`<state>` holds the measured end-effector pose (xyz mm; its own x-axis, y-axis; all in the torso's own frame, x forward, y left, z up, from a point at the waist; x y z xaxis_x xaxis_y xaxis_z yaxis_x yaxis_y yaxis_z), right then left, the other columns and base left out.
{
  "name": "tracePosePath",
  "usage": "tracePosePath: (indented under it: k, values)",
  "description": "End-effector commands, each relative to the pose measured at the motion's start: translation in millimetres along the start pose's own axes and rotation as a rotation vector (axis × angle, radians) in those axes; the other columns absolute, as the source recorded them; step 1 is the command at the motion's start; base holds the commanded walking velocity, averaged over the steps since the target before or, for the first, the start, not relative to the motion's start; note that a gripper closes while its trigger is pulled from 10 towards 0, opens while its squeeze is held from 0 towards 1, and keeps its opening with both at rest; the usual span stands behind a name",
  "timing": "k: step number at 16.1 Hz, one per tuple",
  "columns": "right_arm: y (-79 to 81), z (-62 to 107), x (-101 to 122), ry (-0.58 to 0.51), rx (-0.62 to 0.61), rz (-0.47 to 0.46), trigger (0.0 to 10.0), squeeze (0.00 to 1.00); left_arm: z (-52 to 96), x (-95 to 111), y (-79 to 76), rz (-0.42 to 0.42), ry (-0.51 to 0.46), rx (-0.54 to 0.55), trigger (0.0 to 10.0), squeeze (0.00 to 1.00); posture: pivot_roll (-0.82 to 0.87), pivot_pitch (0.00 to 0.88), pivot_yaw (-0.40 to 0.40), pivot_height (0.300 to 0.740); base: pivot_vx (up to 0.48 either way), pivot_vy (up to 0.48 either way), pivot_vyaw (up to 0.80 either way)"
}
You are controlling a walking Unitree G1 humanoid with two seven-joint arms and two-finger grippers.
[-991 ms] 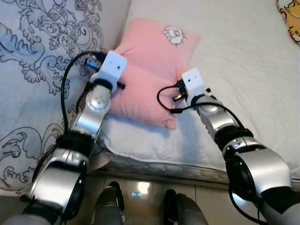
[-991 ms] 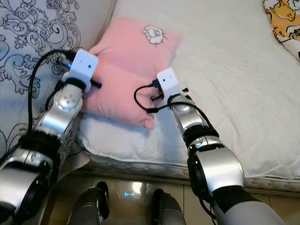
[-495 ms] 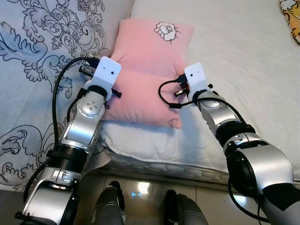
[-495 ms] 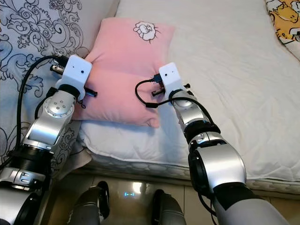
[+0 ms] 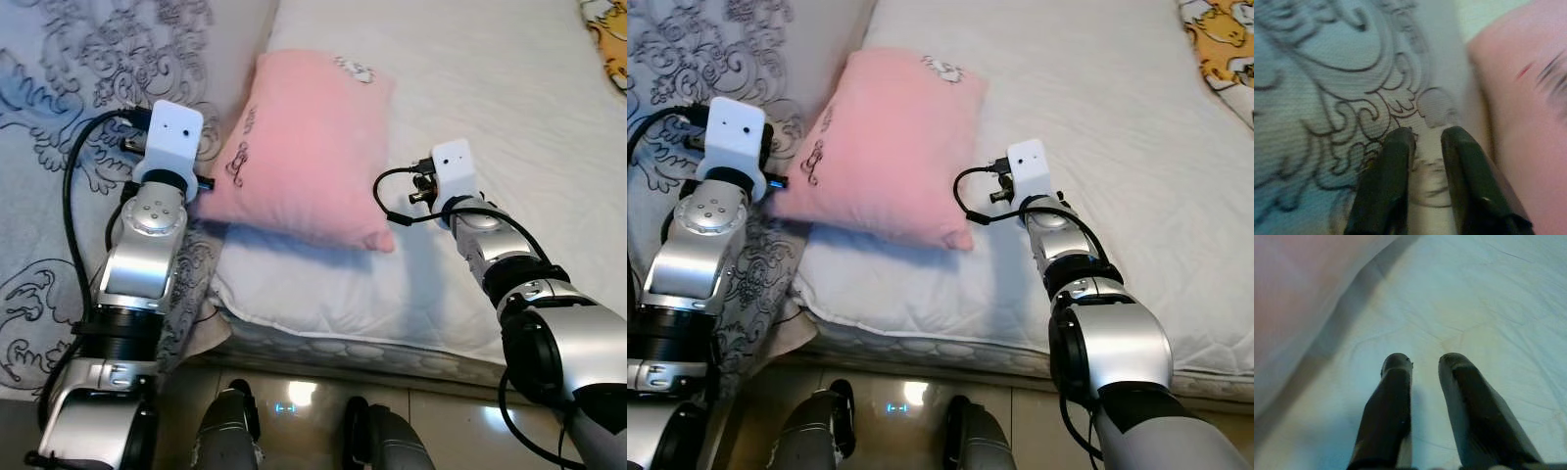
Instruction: Clean up the room
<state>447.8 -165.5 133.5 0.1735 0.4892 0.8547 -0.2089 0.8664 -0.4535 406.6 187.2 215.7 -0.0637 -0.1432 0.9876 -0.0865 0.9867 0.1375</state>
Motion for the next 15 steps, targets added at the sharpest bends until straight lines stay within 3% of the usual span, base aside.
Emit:
tracePosePath:
  k: [1, 5, 6, 7, 8, 9, 12, 15]
  values:
    - [2.2, 0.9, -8.3, 0.027, 0.0, -0.027, 10.0, 1.0, 3.4, -1.3, -3.8, 0.003, 0.008, -0.016, 10.0, 1.0, 0.15, 0.253, -0.071, 0.74, 0.0, 0.0, 0.0]
    - [-6.1, 0.3, 5.9, -0.036, -0.025, -0.004, 10.0, 1.0, 6.7, 11.2, 8.6, 0.013, -0.044, 0.035, 10.0, 1.0, 0.15, 0.225, -0.063, 0.74, 0.0, 0.0, 0.0]
    - [-14.1, 0.4, 19.2, -0.094, -0.066, -0.006, 10.0, 0.0, 8.2, 24.8, 1.7, 0.045, -0.119, -0.017, 10.0, 1.0, 0.14, 0.201, -0.074, 0.74, 0.0, 0.0, 0.0]
    - [-18.2, 0.9, 26.1, -0.127, -0.085, -0.025, 10.0, 0.0, 9.7, 32.4, -3.6, 0.063, -0.165, -0.055, 10.0, 1.0, 0.14, 0.201, -0.074, 0.74, 0.0, 0.0, 0.0]
    - [-30.2, 3.4, 38.0, -0.203, -0.128, -0.143, 10.0, 0.0, 14.3, 40.1, -14.7, 0.203, -0.21, -0.135, 10.0, 0.0, 0.13, 0.169, -0.087, 0.74, 0.0, 0.0, 0.0]
    - [-38.5, 6.3, 41.4, -0.255, -0.146, -0.24, 10.0, 0.0, 18.9, 38.2, -23.0, 0.277, -0.208, -0.189, 10.0, 0.0, 0.12, 0.15, -0.086, 0.74, 0.0, 0.0, 0.0]
    - [-42.7, 10.9, 36.8, -0.294, -0.158, -0.253, 10.0, 0.0, 26.1, 27.1, -43.1, 0.368, -0.169, -0.287, 10.0, 0.0, 0.07, 0.138, -0.075, 0.74, 0.0, 0.0, 0.0]
    - [-40.5, 17.3, 26.8, -0.331, -0.182, -0.283, 10.0, 0.0, 32.3, 10.5, -44.6, 0.375, -0.144, -0.278, 10.0, 0.0, 0.02, 0.098, -0.034, 0.74, 0.0, 0.0, 0.0]
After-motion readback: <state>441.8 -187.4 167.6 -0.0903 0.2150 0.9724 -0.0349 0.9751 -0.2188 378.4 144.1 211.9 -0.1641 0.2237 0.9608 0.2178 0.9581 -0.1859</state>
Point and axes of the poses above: a point about 5 cm out from each wrist's last joint towards the gripper, its own z axis pointing back from the gripper into the wrist, its own x axis along the axis of the wrist's last joint, y = z × x, the point moved 5 cm from there along -z, pointing out of the wrist towards the gripper, and after that the axes turned 14 degrees about z, right-handed, at the moved point
